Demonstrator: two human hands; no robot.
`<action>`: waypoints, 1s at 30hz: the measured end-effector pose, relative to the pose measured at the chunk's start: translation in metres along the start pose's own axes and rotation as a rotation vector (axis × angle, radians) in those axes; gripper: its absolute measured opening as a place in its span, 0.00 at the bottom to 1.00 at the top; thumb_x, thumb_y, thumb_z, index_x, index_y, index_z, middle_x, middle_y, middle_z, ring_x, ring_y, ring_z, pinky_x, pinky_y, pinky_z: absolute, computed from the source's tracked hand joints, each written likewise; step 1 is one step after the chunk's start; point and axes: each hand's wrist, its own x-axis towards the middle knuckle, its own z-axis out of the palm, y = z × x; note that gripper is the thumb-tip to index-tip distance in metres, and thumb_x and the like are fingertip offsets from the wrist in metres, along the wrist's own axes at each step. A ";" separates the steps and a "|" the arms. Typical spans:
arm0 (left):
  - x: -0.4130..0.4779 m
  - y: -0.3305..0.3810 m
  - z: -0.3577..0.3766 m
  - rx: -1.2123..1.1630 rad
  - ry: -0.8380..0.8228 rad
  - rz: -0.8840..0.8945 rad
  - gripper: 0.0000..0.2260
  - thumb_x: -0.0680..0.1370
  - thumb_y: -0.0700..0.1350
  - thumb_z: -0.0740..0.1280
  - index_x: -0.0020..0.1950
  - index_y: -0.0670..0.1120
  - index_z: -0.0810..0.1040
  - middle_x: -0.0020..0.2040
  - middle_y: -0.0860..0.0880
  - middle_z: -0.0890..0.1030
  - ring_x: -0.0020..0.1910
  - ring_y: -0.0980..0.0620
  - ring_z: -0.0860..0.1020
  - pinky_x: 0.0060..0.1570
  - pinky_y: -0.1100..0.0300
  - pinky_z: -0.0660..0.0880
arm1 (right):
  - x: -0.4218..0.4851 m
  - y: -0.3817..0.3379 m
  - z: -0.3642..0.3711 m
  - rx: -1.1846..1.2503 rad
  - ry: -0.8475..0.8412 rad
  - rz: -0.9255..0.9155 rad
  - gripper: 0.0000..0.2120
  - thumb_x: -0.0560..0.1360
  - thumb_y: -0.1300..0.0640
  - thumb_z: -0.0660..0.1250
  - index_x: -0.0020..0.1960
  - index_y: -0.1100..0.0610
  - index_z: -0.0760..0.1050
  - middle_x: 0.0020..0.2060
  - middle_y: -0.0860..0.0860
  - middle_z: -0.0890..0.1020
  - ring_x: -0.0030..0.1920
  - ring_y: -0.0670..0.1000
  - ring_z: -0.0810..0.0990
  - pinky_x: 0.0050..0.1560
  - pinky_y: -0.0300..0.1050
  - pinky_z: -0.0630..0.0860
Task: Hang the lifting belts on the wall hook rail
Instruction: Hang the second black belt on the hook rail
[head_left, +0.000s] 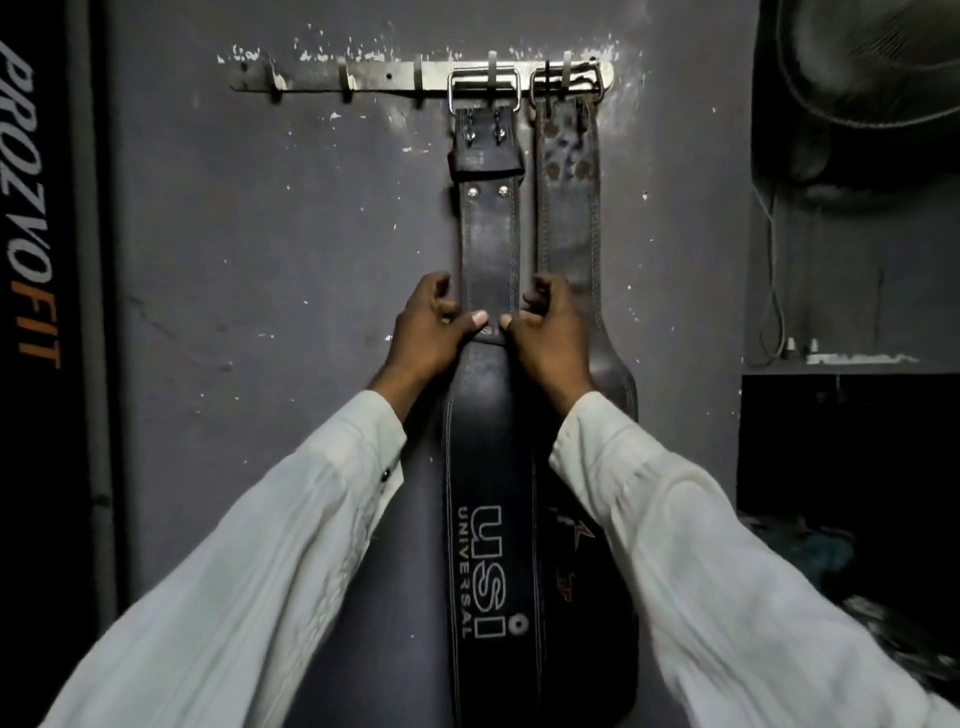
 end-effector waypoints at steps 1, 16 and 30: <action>-0.014 -0.008 0.000 -0.031 -0.048 -0.023 0.31 0.70 0.50 0.76 0.70 0.46 0.70 0.56 0.49 0.79 0.56 0.50 0.79 0.64 0.51 0.75 | -0.016 0.008 -0.002 -0.001 -0.015 0.039 0.27 0.71 0.66 0.73 0.68 0.60 0.68 0.54 0.53 0.76 0.50 0.50 0.78 0.55 0.42 0.77; -0.133 -0.071 0.007 -0.419 -0.235 -0.268 0.17 0.78 0.33 0.67 0.66 0.40 0.74 0.57 0.41 0.83 0.51 0.48 0.84 0.50 0.56 0.82 | -0.112 0.057 -0.042 0.107 -0.384 0.393 0.17 0.73 0.68 0.71 0.62 0.61 0.76 0.53 0.56 0.84 0.51 0.53 0.84 0.56 0.48 0.81; -0.184 -0.112 0.029 -0.333 -0.235 -0.295 0.17 0.76 0.33 0.69 0.64 0.42 0.75 0.58 0.41 0.83 0.55 0.43 0.82 0.58 0.47 0.79 | -0.171 0.103 -0.050 0.022 -0.478 0.480 0.25 0.73 0.71 0.70 0.68 0.61 0.70 0.60 0.59 0.81 0.55 0.54 0.82 0.61 0.50 0.79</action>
